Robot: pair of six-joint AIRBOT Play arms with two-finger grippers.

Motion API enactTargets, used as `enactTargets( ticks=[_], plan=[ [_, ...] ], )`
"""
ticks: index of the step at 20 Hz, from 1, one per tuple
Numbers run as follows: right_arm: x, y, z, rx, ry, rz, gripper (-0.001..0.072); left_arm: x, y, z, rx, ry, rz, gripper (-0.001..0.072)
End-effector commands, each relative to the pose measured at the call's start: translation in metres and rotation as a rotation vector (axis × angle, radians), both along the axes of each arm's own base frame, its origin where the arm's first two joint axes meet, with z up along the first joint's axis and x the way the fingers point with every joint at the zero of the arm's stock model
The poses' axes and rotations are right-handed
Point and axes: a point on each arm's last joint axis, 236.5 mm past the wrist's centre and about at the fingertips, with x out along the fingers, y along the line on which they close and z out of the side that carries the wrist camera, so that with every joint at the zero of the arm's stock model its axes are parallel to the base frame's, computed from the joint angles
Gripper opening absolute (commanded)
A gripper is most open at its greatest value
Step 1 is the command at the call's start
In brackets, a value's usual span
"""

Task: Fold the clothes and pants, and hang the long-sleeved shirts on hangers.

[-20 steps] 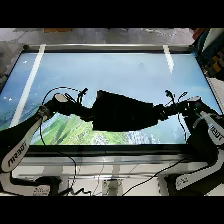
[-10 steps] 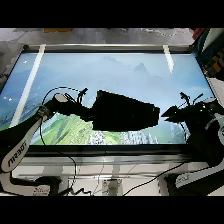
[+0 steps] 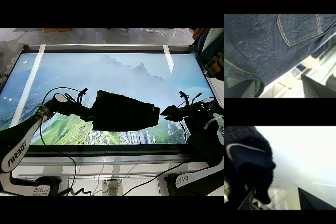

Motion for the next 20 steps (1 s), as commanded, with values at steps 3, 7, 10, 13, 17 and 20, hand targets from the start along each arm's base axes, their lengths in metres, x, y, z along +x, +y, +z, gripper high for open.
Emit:
enactTargets(
  ticks=[3, 7, 10, 13, 17, 20],
  plan=[
    [0.000, 0.030, 0.047, 0.212, -0.013, 0.030, 0.0619, 0.000, 0.000, 0.000, 0.000, -0.001, 0.001, 0.0626],
    [0.000, 0.050, 0.041, 0.184, -0.007, 0.083, 0.0702, 0.000, 0.000, 0.000, 0.000, 0.000, 0.001, 0.0626],
    [-0.009, 0.066, 0.014, 0.042, 0.042, 0.175, 0.0701, 0.000, 0.000, 0.000, 0.000, 0.000, 0.000, 0.0626],
    [-0.015, 0.064, -0.011, -0.126, 0.047, 0.272, 0.0700, 0.000, 0.000, 0.000, -0.001, 0.000, 0.000, 0.0626],
    [-0.007, 0.035, -0.017, -0.321, 0.076, 0.298, 0.0692, 0.000, 0.000, 0.000, 0.000, 0.000, 0.000, 0.0626],
    [0.009, 0.032, -0.005, -0.339, 0.038, 0.279, 0.0689, 0.000, 0.000, 0.000, 0.000, 0.000, 0.000, 0.0626]
  ],
)
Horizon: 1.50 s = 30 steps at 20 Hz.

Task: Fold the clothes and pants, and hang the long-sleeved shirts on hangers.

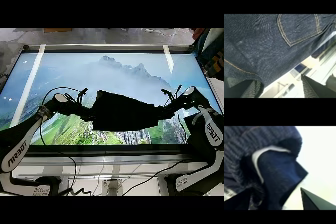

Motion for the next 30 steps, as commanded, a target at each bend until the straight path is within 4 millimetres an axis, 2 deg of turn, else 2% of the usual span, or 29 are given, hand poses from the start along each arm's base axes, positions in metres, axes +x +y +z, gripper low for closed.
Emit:
enactTargets(
  ticks=[1, 6, 8, 10, 11, 15, 16, 17, 19, 21, 23, 25, 26, 29, 30],
  plan=[
    [0.014, -0.012, 0.006, -0.076, -0.034, 0.004, 0.0688, 0.000, 0.000, 0.000, 0.000, -0.001, 0.000, 0.0626],
    [0.017, -0.012, 0.007, -0.076, -0.041, -0.006, 0.0670, 0.000, 0.000, 0.000, 0.000, -0.001, 0.000, 0.0626],
    [0.026, -0.005, 0.008, -0.045, -0.071, -0.036, 0.0669, 0.000, 0.000, 0.000, 0.000, -0.001, 0.000, 0.0626],
    [0.030, 0.008, 0.002, 0.012, -0.085, -0.086, 0.0638, 0.000, 0.000, 0.000, 0.000, -0.001, 0.000, 0.0626],
    [0.027, 0.015, -0.005, 0.039, -0.075, -0.111, 0.0588, 0.000, 0.000, 0.000, 0.000, 0.000, 0.000, 0.0626],
    [-0.006, 0.037, -0.036, 0.117, 0.016, -0.185, 0.0559, 0.000, 0.000, 0.000, 0.000, -0.001, 0.000, 0.0626],
    [-0.010, 0.045, -0.038, 0.155, 0.020, -0.201, 0.0479, 0.000, 0.000, 0.000, 0.000, -0.001, 0.000, 0.0626],
    [-0.009, 0.054, -0.035, 0.207, 0.009, -0.215, 0.0439, 0.000, 0.000, 0.000, 0.001, -0.001, 0.000, 0.0626],
    [0.005, 0.073, -0.020, 0.325, -0.047, -0.252, 0.0439, 0.000, 0.000, 0.000, 0.000, -0.001, 0.000, 0.0626],
    [0.029, 0.087, 0.002, 0.434, -0.109, -0.319, 0.0439, 0.000, 0.000, 0.000, 0.001, -0.001, 0.000, 0.0626],
    [0.041, 0.098, 0.004, 0.444, -0.140, -0.350, 0.0445, 0.002, 0.000, -0.001, 0.003, -0.007, 0.006, 0.0626],
    [0.040, 0.117, -0.006, 0.392, -0.108, -0.362, 0.0599, 0.006, 0.001, -0.001, 0.007, -0.018, 0.020, 0.0626],
    [0.037, 0.129, -0.010, 0.376, -0.098, -0.352, 0.0644, 0.007, 0.001, -0.001, 0.008, -0.020, 0.022, 0.0626],
    [0.031, 0.173, -0.012, 0.345, -0.131, -0.259, 0.0644, 0.007, 0.002, -0.001, 0.009, -0.020, 0.023, 0.0626],
    [0.029, 0.187, -0.011, 0.339, -0.148, -0.225, 0.0588, 0.007, 0.002, -0.001, 0.009, -0.020, 0.022, 0.0626]
  ],
)
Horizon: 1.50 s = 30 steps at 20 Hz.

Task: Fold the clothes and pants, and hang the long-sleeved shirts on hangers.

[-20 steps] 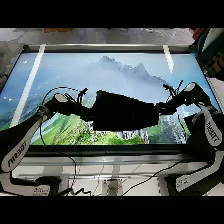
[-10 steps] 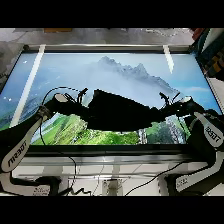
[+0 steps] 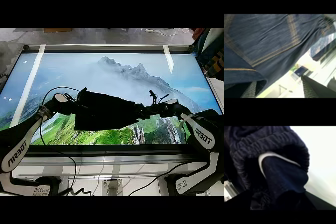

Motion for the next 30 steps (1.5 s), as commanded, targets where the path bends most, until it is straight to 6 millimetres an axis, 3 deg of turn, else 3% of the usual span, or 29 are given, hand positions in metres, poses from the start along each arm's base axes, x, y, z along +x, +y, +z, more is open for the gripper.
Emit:
enactTargets(
  ticks=[1, 4, 6, 8, 11, 14, 16, 19, 22, 26, 28, 30],
  plan=[
    [-0.001, 0.048, 0.003, -0.032, -0.056, 0.057, 0.0490, 0.001, 0.000, 0.000, 0.001, -0.003, 0.003, 0.0626],
    [0.003, 0.081, 0.024, -0.022, -0.135, 0.133, 0.0050, 0.006, 0.002, 0.000, 0.005, -0.029, 0.005, 0.0626],
    [0.020, 0.089, 0.047, -0.009, -0.202, 0.140, 0.0046, 0.015, 0.011, 0.004, 0.005, -0.065, 0.007, 0.0626],
    [0.046, 0.079, 0.080, -0.010, -0.292, 0.115, 0.0046, 0.031, 0.026, 0.019, -0.008, -0.094, 0.037, 0.0626],
    [0.082, 0.026, 0.135, -0.083, -0.409, 0.020, 0.0046, 0.061, 0.057, 0.066, -0.034, -0.188, 0.078, 0.0626],
    [0.091, -0.063, 0.185, -0.235, -0.462, -0.122, 0.0046, 0.075, 0.083, 0.127, -0.039, -0.354, 0.068, 0.0626],
    [0.079, -0.139, 0.219, -0.364, -0.474, -0.253, 0.0046, 0.075, 0.096, 0.161, 0.008, -0.474, 0.046, 0.0626],
    [0.036, -0.247, 0.276, -0.539, -0.481, -0.507, 0.0046, 0.061, 0.116, 0.199, 0.143, -0.615, 0.025, 0.0625],
    [-0.033, -0.334, 0.327, -0.680, -0.470, -0.790, 0.0046, 0.045, 0.126, 0.229, 0.213, -0.713, 0.020, 0.0625],
    [-0.146, -0.416, 0.368, -0.930, -0.403, -1.112, 0.0046, 0.031, 0.126, 0.255, 0.219, -0.779, 0.027, 0.0626],
    [-0.213, -0.444, 0.373, -1.023, -0.268, -1.328, 0.0046, 0.030, 0.125, 0.257, 0.219, -0.784, 0.027, 0.0625],
    [-0.272, -0.455, 0.366, -1.086, -0.100, -1.466, 0.0046, 0.030, 0.122, 0.257, 0.208, -0.783, 0.022, 0.0626]
  ],
)
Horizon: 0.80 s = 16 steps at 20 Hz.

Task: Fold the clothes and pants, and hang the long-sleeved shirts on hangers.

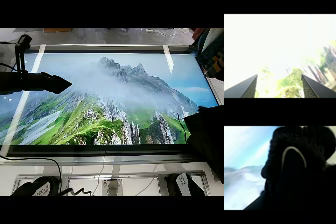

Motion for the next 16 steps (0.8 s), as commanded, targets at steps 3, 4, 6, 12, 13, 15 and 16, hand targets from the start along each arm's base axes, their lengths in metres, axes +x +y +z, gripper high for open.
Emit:
enactTargets(
  ticks=[3, 4, 6, 12, 13, 15, 16],
  plan=[
    [-0.142, -0.026, -0.017, 0.095, 0.122, -0.499, 0.0047, -0.004, -0.005, 0.010, -0.019, -0.019, -0.009, 0.0626],
    [-0.140, -0.025, -0.018, 0.140, 0.058, -0.546, 0.0069, -0.004, -0.005, 0.010, -0.018, -0.019, -0.009, 0.0626],
    [-0.133, -0.022, -0.019, 0.168, 0.020, -0.543, 0.0504, -0.004, -0.005, 0.010, -0.018, -0.019, -0.009, 0.0626],
    [-0.106, -0.013, -0.016, 0.214, -0.053, -0.460, 0.0536, -0.004, -0.005, 0.009, -0.018, -0.019, -0.009, 0.0625],
    [-0.097, -0.010, -0.014, 0.218, -0.071, -0.424, 0.0409, -0.004, -0.005, 0.010, -0.018, -0.019, -0.009, 0.0625],
    [-0.062, 0.004, -0.011, 0.196, -0.060, -0.236, 0.0174, -0.004, -0.005, 0.010, -0.018, -0.019, -0.009, 0.0626],
    [-0.040, 0.015, -0.010, 0.166, -0.038, -0.109, 0.0092, -0.004, -0.005, 0.009, -0.018, -0.019, -0.009, 0.0626]
  ],
)
